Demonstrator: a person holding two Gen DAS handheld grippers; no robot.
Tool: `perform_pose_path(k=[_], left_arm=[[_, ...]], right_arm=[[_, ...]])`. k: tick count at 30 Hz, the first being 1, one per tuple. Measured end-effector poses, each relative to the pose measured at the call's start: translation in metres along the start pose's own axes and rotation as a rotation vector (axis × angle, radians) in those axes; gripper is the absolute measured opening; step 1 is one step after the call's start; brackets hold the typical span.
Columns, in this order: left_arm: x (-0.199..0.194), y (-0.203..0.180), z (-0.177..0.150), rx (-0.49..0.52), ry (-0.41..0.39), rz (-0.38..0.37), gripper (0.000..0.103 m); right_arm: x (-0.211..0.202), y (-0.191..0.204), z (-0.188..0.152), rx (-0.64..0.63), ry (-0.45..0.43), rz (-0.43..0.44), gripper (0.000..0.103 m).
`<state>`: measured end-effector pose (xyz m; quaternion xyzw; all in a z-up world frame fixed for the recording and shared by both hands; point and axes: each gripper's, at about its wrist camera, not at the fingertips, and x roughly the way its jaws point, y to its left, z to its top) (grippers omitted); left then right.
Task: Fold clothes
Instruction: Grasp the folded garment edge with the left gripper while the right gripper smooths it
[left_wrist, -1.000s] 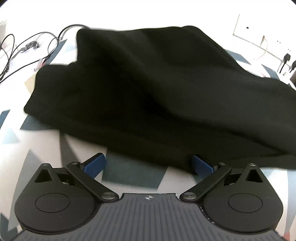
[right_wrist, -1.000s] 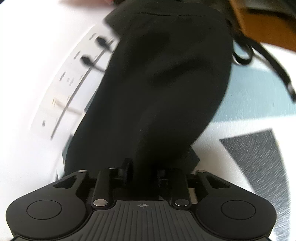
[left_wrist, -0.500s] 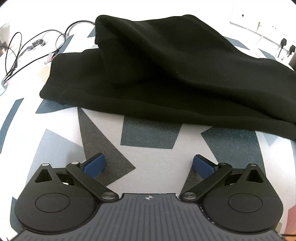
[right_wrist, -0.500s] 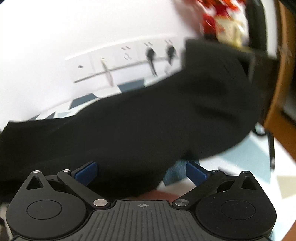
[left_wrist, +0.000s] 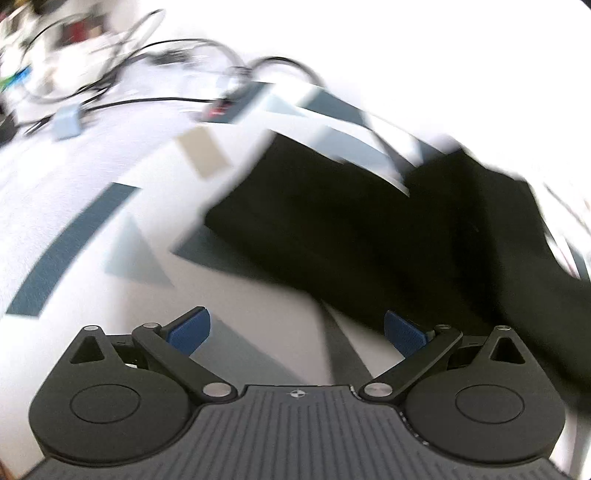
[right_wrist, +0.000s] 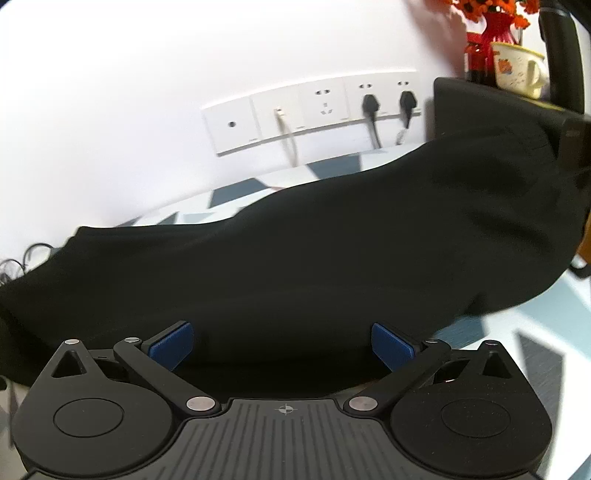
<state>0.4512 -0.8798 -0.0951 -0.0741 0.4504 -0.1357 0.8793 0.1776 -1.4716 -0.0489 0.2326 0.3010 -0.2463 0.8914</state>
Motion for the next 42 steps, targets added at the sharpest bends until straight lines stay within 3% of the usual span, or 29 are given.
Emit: perform_pose_path(k=[5,11,12,14,15,16,19,22,24,26,33,37,42], left_arm=[[0.040,0.023,0.047,-0.060,0.029,-0.043,0.098],[0.066,0.027,0.071,0.079,0.031,-0.098,0.097],[0.068,0.026,0.073,0.103,0.033,-0.109,0.082],[0.064,0.025,0.074,0.150,0.031,-0.148,0.067],[0.064,0.025,0.075,0.160,0.040,-0.182,0.051],[0.064,0.026,0.076,0.170,0.050,-0.213,0.043],[0.059,0.028,0.075,0.195,0.076,-0.227,0.038],[0.054,0.043,0.073,0.134,0.118,-0.274,0.035],[0.049,0.057,0.069,0.084,0.145,-0.305,0.035],[0.039,0.070,0.061,0.057,0.166,-0.323,0.035],[0.001,0.120,0.031,0.043,0.180,-0.322,0.035],[-0.013,0.132,0.032,0.086,0.180,-0.304,0.047],[-0.042,0.143,0.050,0.036,0.135,-0.339,0.060]], right_arm=[[0.013,0.074,-0.021,0.014,0.014,-0.039,0.102],[0.028,0.187,-0.030,-0.242,0.029,-0.014,0.102],[0.031,0.200,-0.032,-0.289,0.037,-0.026,0.102],[0.036,0.222,-0.037,-0.353,0.042,-0.072,0.102],[0.038,0.229,-0.037,-0.357,0.038,-0.086,0.102],[0.040,0.236,-0.037,-0.358,0.035,-0.095,0.102],[0.051,0.246,-0.036,-0.355,0.045,-0.107,0.102],[0.067,0.253,-0.037,-0.358,0.095,-0.137,0.099],[0.075,0.251,-0.039,-0.317,0.171,-0.119,0.088],[0.075,0.247,-0.041,-0.251,0.219,-0.093,0.090],[0.052,0.257,-0.059,-0.275,0.293,-0.044,0.090],[0.042,0.255,-0.057,-0.210,0.276,-0.026,0.090],[0.041,0.257,-0.053,-0.225,0.269,-0.056,0.086]])
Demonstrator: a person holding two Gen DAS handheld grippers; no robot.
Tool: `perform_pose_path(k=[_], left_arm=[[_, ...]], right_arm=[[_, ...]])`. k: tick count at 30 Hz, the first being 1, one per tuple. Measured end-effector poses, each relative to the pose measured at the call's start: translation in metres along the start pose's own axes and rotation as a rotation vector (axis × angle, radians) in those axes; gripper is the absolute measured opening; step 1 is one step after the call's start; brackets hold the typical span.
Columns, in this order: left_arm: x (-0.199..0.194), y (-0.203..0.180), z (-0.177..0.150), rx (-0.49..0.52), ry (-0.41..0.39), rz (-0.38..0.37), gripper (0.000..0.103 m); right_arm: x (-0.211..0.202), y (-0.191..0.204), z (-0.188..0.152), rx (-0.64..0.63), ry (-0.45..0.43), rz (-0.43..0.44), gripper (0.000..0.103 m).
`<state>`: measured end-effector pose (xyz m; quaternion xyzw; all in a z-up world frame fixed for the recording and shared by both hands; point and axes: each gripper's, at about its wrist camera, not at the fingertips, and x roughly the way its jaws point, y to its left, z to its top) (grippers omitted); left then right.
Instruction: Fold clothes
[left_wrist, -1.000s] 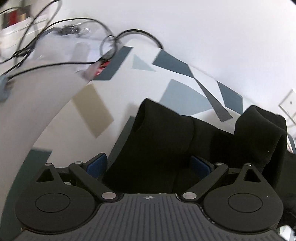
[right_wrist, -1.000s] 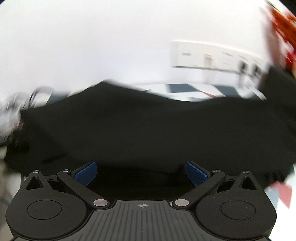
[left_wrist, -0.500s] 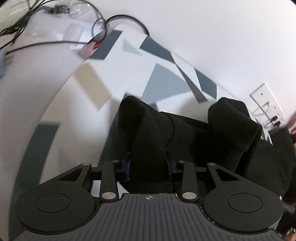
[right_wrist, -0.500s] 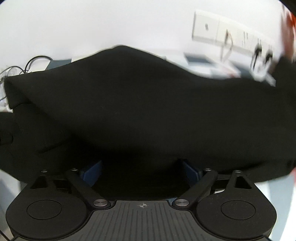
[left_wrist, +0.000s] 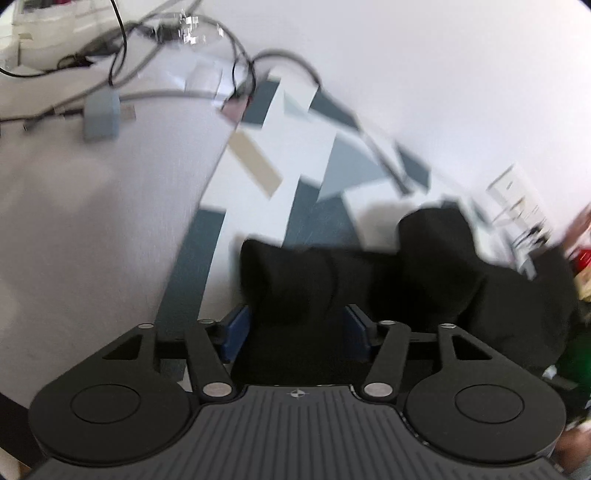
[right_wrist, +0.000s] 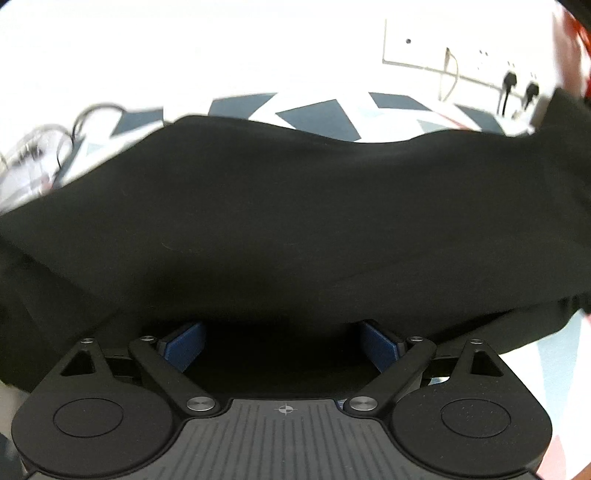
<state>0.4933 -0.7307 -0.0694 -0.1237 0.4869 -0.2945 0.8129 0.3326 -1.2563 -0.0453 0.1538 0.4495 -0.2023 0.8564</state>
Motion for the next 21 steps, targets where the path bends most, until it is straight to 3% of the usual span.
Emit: perform_pose_path(k=[2,4,7,13,16,19,20,21], left_arm=[[-0.008,-0.006,0.004,0.023,-0.041,-0.015,0.067],[-0.010,-0.020,0.004,0.118,-0.076,0.019,0.078],[-0.004,-0.040,-0.003,0.260,-0.091,0.055,0.085],[0.031,-0.070,-0.019,0.356,0.026,-0.044,0.088],[0.055,-0.091,-0.024,0.429,0.061,-0.039,0.088],[0.076,-0.103,-0.023,0.432,0.080,-0.078,0.088],[0.081,-0.106,-0.022,0.424,0.079,-0.076,0.087],[0.084,-0.108,-0.019,0.420,0.070,-0.066,0.069]], right_arm=[[0.000,-0.008,0.002,0.076,0.009,0.043,0.085],[-0.002,-0.021,0.004,0.211,0.017,0.119,0.085],[-0.006,-0.049,0.001,0.411,-0.010,0.193,0.089],[0.004,-0.107,-0.002,0.765,-0.042,0.270,0.094],[0.011,-0.109,0.008,0.806,-0.033,0.283,0.097],[0.014,-0.106,0.016,0.816,-0.020,0.261,0.074],[0.015,-0.106,0.018,0.819,-0.016,0.252,0.051],[0.016,-0.105,0.020,0.822,-0.012,0.244,0.028]])
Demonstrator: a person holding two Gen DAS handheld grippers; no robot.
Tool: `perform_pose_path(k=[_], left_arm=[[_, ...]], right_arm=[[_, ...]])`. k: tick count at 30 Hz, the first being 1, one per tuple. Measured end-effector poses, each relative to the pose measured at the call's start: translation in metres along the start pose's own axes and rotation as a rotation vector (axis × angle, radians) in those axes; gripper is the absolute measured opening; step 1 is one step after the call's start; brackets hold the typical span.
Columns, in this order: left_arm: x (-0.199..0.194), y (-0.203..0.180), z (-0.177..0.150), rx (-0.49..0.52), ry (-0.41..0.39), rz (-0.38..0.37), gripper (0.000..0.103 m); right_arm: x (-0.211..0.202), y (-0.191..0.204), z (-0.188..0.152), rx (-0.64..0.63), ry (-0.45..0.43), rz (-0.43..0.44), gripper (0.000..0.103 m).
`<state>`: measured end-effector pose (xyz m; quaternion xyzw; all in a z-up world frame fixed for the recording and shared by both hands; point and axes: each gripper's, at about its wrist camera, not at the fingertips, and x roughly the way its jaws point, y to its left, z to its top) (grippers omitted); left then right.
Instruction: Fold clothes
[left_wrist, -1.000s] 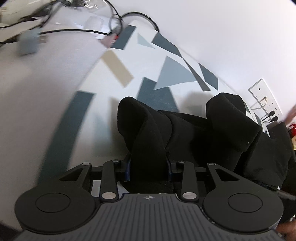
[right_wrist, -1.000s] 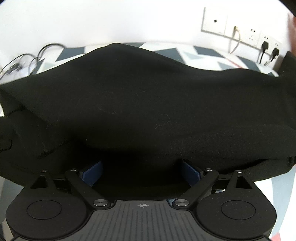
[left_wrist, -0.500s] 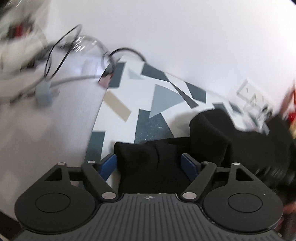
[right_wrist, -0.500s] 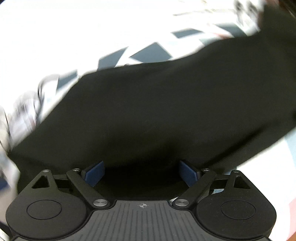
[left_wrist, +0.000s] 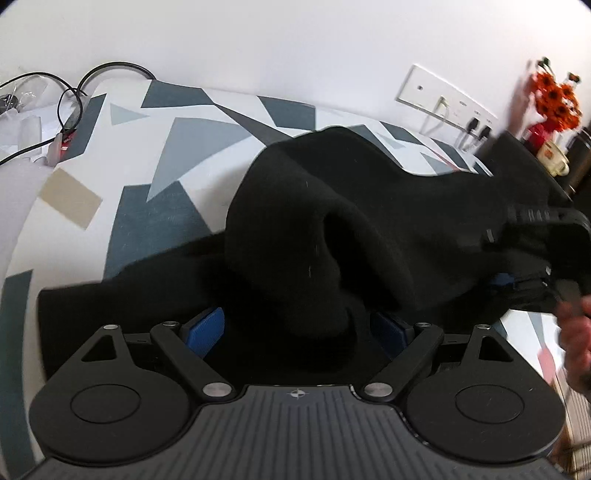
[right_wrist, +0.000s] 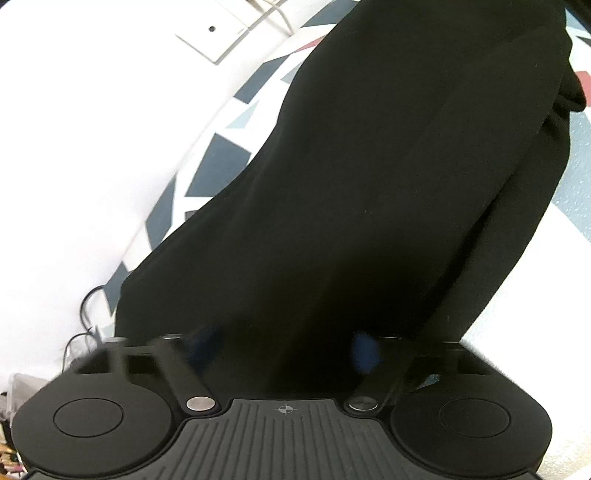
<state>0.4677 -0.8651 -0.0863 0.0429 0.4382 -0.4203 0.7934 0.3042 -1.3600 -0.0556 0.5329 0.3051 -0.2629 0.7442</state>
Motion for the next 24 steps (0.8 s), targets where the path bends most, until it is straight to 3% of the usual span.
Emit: perform_pose_path(k=[1,2,5,8,10,13,15,16,19,21,24], left_arm=[[0.003,-0.001,0.004,-0.003,-0.006,0.012,0.028],[0.004,-0.001,0.008,-0.005,-0.002,0.037,0.023],[-0.005,-0.002,0.021,0.000,-0.051,0.099,0.016],[-0.050,-0.006,0.032,0.043,-0.284,0.233,0.012],[-0.088,-0.015,0.034,0.126,-0.444,0.322,0.015],[-0.103,-0.017,0.027,0.194,-0.390,0.283,0.017],[-0.091,-0.010,0.012,0.168,-0.249,0.225,0.024],[-0.082,-0.003,0.003,0.138,-0.166,0.207,0.035],[-0.072,0.020,-0.023,-0.010,-0.042,0.176,0.055],[-0.070,0.035,-0.033,-0.124,0.009,0.148,0.060],[-0.079,0.064,-0.043,-0.360,0.015,0.044,0.062]], right_arm=[[0.000,0.001,0.002,0.006,-0.003,-0.003,0.021],[-0.005,-0.002,0.005,0.020,-0.012,0.011,0.010],[-0.023,-0.005,0.015,0.033,-0.050,0.073,0.005],[-0.054,0.006,0.016,-0.047,-0.141,0.157,0.005],[-0.072,0.014,0.018,-0.109,-0.217,0.206,0.005],[-0.084,0.000,0.018,-0.071,-0.225,0.261,0.005],[-0.076,-0.014,0.012,-0.061,-0.170,0.200,0.005],[-0.069,-0.021,0.008,-0.064,-0.151,0.155,0.005],[-0.047,-0.043,0.000,-0.003,-0.086,0.062,0.005],[-0.032,-0.049,-0.003,0.038,-0.067,0.037,0.005],[-0.029,-0.048,-0.009,0.026,-0.075,0.018,0.005]])
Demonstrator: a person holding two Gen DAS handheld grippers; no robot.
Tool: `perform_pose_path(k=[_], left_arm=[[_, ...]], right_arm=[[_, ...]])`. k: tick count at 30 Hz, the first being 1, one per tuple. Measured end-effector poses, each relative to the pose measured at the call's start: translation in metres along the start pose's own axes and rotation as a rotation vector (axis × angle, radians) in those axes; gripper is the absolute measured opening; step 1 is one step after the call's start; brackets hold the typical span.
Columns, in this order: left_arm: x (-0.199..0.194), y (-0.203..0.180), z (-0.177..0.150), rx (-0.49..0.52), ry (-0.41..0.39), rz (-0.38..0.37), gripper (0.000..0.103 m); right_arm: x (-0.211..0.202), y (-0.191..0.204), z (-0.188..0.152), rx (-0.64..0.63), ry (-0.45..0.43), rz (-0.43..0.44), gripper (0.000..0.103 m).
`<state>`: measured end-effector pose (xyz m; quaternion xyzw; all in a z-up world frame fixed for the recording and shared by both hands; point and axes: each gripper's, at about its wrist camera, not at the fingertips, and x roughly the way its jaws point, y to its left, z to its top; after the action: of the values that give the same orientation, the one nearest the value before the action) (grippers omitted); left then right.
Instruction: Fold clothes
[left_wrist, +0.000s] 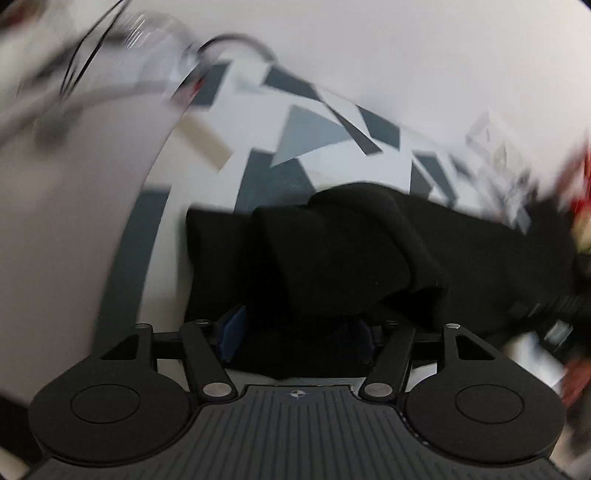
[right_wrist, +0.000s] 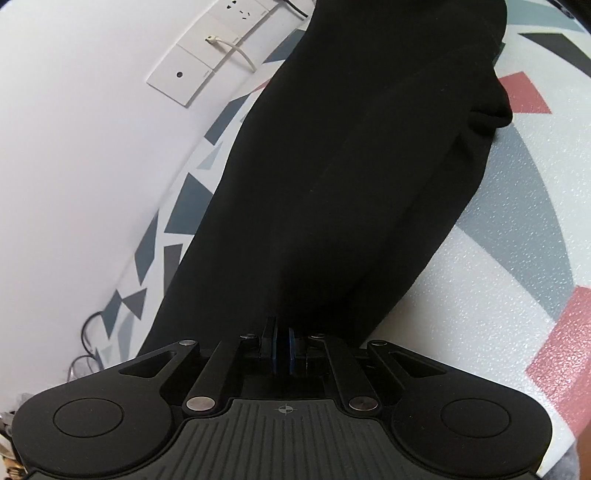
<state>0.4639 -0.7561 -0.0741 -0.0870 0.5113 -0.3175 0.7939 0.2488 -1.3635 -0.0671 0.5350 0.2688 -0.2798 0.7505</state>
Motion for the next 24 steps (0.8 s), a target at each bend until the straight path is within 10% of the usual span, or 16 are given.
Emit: perform_pose_path(k=[9,24], left_arm=[[0.004,0.046,-0.009,-0.546,0.009,-0.428,0.076],[0.055,0.027,-0.029,-0.793,0.124,-0.673,0.091]], right_arm=[[0.003,0.003,0.001,0.018,-0.006,-0.013,0.006],[-0.002,-0.002,0.002,0.031,0.009,0.009,0.007]])
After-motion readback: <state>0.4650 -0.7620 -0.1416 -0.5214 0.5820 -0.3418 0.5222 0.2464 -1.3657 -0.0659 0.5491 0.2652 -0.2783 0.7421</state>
